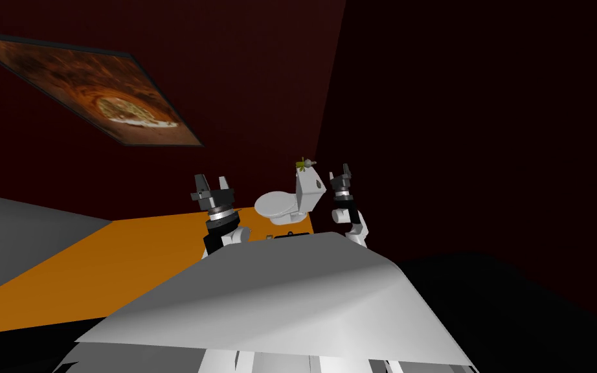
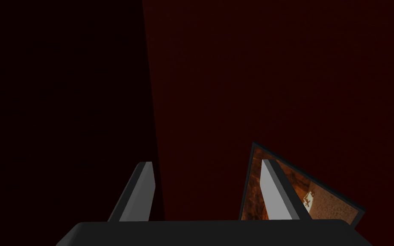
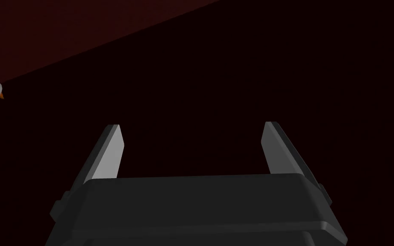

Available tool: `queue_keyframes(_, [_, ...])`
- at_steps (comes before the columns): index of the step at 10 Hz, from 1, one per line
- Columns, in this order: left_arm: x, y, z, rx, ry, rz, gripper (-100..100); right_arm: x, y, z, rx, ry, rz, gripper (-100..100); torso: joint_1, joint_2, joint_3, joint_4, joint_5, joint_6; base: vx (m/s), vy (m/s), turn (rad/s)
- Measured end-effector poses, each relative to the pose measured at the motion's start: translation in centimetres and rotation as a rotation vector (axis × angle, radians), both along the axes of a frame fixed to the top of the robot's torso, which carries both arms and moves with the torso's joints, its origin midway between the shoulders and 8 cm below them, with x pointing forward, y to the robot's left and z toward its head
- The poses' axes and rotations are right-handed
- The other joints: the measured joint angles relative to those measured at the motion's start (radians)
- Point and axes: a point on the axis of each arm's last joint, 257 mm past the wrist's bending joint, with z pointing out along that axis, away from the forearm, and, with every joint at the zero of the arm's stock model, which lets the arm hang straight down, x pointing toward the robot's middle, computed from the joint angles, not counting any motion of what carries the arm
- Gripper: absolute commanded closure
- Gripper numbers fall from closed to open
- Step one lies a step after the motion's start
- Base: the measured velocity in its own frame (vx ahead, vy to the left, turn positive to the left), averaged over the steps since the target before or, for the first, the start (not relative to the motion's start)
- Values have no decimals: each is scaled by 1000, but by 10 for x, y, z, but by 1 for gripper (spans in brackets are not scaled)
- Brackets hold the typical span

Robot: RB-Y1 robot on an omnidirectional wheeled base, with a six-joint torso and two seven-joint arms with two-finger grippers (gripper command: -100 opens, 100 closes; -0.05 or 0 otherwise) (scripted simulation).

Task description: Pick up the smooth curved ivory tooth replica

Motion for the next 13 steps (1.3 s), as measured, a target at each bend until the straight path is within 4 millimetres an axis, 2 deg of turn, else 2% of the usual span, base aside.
queue_keyframes(3, [0, 0, 0, 0, 0, 0, 0, 30, 0, -5, 28, 44, 26, -100, -1, 2, 1, 0, 0, 0, 38, 51, 20])
queue_keyframes(13, [0, 0, 0, 0, 0, 0, 0, 128, -40, -25, 179, 243, 64, -100, -1, 3, 2, 0, 0, 0, 43, 48, 13])
